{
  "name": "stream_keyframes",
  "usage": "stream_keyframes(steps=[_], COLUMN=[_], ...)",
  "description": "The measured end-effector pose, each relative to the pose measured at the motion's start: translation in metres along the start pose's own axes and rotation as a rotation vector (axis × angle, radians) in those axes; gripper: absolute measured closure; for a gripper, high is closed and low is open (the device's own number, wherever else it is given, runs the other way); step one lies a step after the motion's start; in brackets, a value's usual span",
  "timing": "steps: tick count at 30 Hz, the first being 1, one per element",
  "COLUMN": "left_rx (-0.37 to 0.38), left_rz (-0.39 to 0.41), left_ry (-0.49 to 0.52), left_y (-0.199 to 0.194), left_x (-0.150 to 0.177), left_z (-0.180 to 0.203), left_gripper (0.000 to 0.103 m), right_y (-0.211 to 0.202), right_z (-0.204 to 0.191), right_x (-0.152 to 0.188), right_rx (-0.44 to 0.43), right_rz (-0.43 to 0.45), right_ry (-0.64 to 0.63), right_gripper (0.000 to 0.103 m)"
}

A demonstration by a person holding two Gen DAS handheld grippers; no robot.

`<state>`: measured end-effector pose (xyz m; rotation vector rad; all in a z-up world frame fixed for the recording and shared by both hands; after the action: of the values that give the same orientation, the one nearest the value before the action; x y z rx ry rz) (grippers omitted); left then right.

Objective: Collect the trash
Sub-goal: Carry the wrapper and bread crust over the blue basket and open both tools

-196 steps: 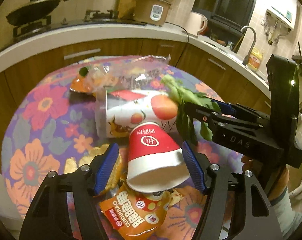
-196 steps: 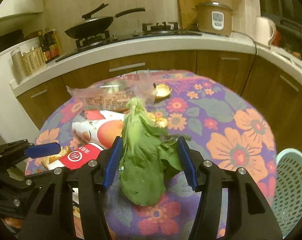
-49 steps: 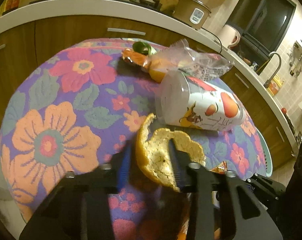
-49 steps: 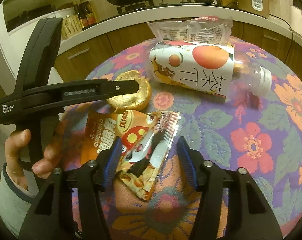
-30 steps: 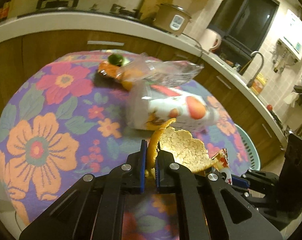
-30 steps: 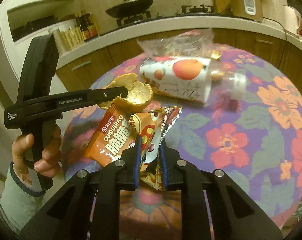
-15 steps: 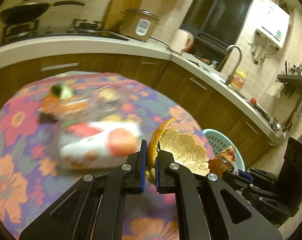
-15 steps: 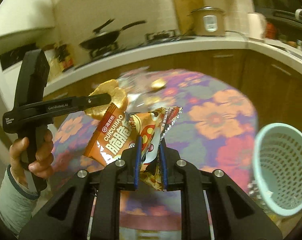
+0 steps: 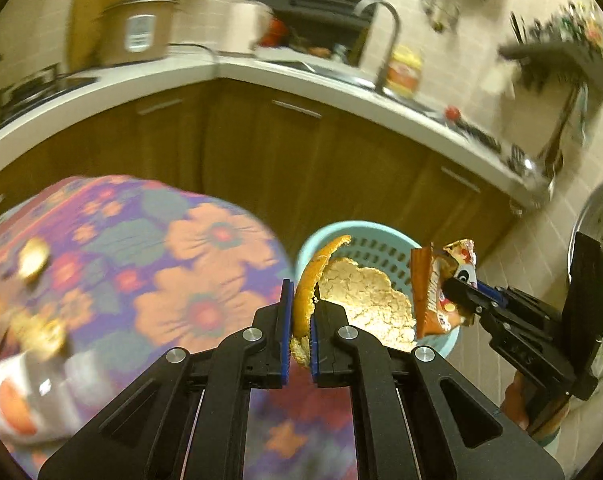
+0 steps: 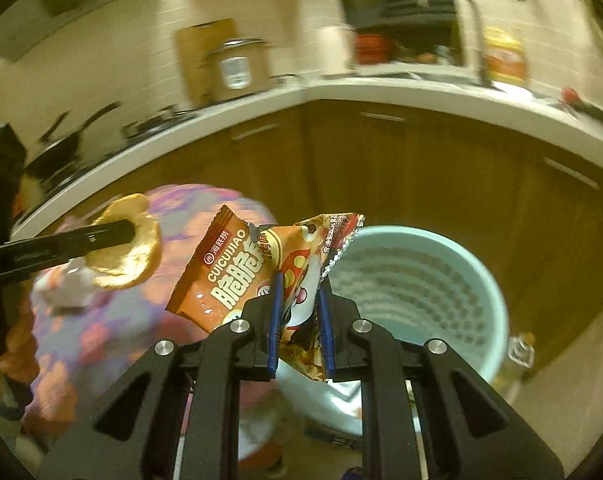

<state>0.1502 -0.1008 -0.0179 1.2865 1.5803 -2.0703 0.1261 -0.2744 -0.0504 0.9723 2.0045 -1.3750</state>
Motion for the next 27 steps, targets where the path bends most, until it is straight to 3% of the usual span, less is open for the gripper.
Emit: stream_keyframes(steps=[5, 13, 14, 16, 17, 20, 27], left_rx=[0.053, 0.089, 0.084, 0.088, 0.091, 0.093, 0.087], left_rz=[-0.042, -0.095, -0.101, -0.108, -0.109, -0.095, -0.049], left_ry=[0.046, 0.038, 0.038, 0.032, 0.029, 0.059, 0.071], left_y=[0.042, 0.088, 0.092, 0.095, 0.095, 0.091, 0.061], left_x=[-0.014, -0.018, -0.017, -0.015, -0.014, -0.014, -0.011], left_z=[0.020, 0.035, 0.035, 0.034, 0.034, 0.041, 0.038], left_gripper=[0.098, 0.096, 0.094, 0.080, 0.072, 0.070, 0.061], right_y=[0.018, 0.039, 0.040, 0.044, 0.046, 0.049, 0.040], right_z=[0.041, 0.070, 0.071, 0.074, 0.075, 0.078, 0.058], right_x=[-0.002, -0.001, 0.000, 0.000, 0.000, 0.004, 0.006], right_rx=[0.068, 0.137, 0.146, 0.158, 0.158, 0.184, 0.161], right_rz=[-0.018, -0.081, -0.086, -0.101, -0.107, -0.113, -0.105], right_ry=[0.076, 0.128, 0.129, 0.146, 0.159, 0.162, 0.129], right_gripper=[0.089, 0.089, 0.087, 0.083, 0.072, 0.062, 0.062])
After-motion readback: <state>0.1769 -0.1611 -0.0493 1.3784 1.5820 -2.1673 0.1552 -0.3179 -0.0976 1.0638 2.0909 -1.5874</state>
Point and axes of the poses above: each gripper's, at about its wrist camera, not at the fingertips, and y roughly the way its jaws point, z to its right, x to its underside, the point moved 4 cm from there along y, roughly the way its jaws point, and after that the axes turned 14 degrees about y, right-handed, at the moved point
